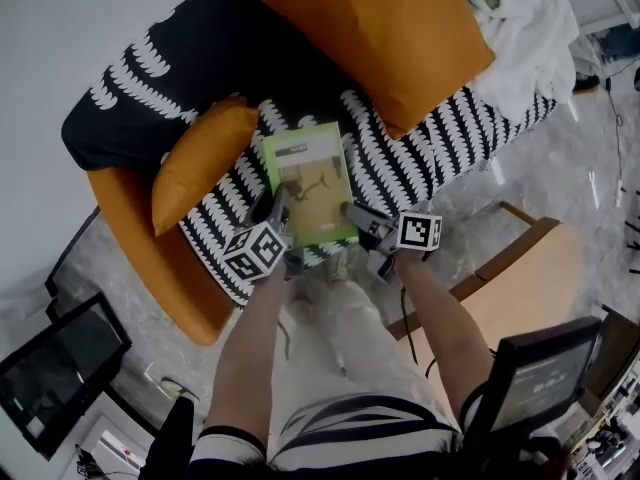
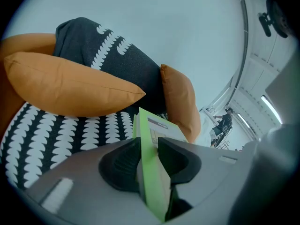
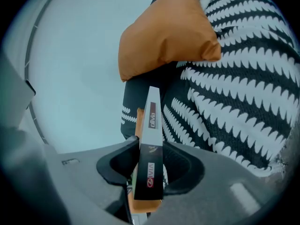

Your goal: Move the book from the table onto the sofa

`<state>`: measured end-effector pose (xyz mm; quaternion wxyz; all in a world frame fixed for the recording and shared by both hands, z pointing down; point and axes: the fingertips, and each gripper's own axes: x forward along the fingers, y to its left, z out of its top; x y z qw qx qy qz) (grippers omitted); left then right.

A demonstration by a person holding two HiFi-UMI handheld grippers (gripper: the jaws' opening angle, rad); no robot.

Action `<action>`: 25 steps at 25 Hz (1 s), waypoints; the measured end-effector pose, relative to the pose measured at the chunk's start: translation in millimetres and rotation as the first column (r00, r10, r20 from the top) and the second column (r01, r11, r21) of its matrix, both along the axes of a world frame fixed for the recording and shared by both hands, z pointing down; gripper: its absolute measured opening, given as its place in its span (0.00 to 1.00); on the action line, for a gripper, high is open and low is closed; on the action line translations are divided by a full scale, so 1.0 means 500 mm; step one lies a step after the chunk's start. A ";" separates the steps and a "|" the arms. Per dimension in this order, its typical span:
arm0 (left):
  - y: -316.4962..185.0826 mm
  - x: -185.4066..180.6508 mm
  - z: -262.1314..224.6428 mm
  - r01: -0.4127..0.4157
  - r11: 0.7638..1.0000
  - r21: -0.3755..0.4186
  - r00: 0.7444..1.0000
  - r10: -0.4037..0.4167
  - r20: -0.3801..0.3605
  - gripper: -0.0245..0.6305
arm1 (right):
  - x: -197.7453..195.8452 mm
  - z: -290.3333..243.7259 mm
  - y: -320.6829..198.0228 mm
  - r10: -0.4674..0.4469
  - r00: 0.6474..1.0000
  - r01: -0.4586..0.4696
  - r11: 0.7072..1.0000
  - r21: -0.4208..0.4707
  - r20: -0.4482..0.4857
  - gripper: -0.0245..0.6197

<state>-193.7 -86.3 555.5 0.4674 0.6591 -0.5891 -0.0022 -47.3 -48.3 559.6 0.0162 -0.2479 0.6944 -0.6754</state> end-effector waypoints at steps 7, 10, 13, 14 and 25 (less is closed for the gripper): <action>-0.033 0.008 0.051 0.000 1.000 -0.011 1.000 0.000 -0.009 0.21 | 0.013 0.047 -0.029 0.016 0.998 -0.018 0.999 -0.030 -0.060 0.28; -0.045 0.002 0.069 0.025 1.000 -0.019 1.000 -0.025 -0.012 0.21 | 0.008 0.058 -0.052 0.017 0.997 -0.017 1.000 -0.001 -0.069 0.28; -0.057 0.000 0.082 0.047 0.999 -0.022 0.999 -0.047 -0.021 0.21 | 0.009 0.069 -0.071 0.026 0.995 -0.025 1.000 0.014 -0.096 0.28; -0.060 0.000 0.088 0.054 0.998 -0.025 0.998 -0.054 -0.027 0.21 | 0.010 0.071 -0.076 0.028 0.994 -0.026 0.999 0.021 -0.106 0.28; -0.062 -0.009 0.132 0.114 0.991 -0.062 0.992 -0.118 -0.051 0.19 | 0.022 0.112 -0.104 0.037 0.965 -0.021 0.998 0.067 -0.260 0.30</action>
